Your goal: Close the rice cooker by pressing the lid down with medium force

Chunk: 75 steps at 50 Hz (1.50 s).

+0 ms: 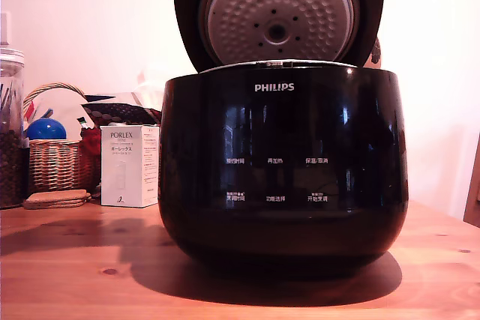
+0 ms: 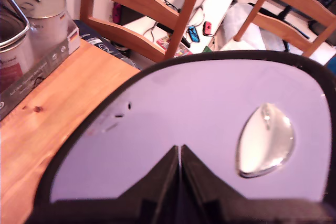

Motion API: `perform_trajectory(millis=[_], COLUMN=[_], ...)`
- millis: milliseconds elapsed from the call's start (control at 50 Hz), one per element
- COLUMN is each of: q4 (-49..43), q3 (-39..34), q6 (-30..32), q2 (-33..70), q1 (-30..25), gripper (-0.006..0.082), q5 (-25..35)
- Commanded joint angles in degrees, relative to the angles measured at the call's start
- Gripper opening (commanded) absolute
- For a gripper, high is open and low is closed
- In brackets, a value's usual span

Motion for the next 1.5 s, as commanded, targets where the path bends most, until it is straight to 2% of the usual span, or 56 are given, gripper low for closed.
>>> perform_trajectory(millis=[0, 280, 440, 460, 640, 1000, 1480], q4=[2.9, 21.6, 30.0, 31.2, 37.4, 46.4, 61.1], q3=[-3.9, -17.2, -23.6, -24.5, -29.7, -38.2, -50.0], q6=[-0.4, -10.8, -12.8, -14.7, -18.1, -20.7, -23.6], q2=[-1.3, -8.0, -10.4, -10.7, -11.5, -15.5, -18.9], q1=[-0.8, -2.9, -3.8, -3.9, -4.2, -5.0, -6.1], gripper=[-0.0024, -0.0024, -0.0024, -0.0024, -0.0024, -0.0024, -0.0024], q5=[-0.6, -4.6, -7.1, -7.3, -8.3, -13.2, -15.8])
